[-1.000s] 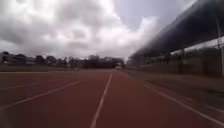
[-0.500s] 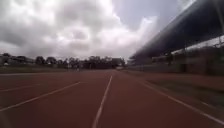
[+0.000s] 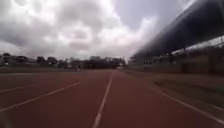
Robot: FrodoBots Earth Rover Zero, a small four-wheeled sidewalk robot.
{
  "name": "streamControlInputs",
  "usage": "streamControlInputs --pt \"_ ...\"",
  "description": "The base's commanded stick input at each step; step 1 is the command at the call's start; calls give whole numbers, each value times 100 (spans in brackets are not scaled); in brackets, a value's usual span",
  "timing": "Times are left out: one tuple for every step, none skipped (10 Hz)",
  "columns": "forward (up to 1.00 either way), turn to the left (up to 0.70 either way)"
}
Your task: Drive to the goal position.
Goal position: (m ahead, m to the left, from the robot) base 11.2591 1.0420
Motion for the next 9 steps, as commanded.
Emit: streamControlInputs --pt "70 0" --pt "70 0" --pt "70 0" --pt "70 0" --pt "70 0" --pt "70 0" --pt "70 0" --pt "70 0" --pt "70 0"
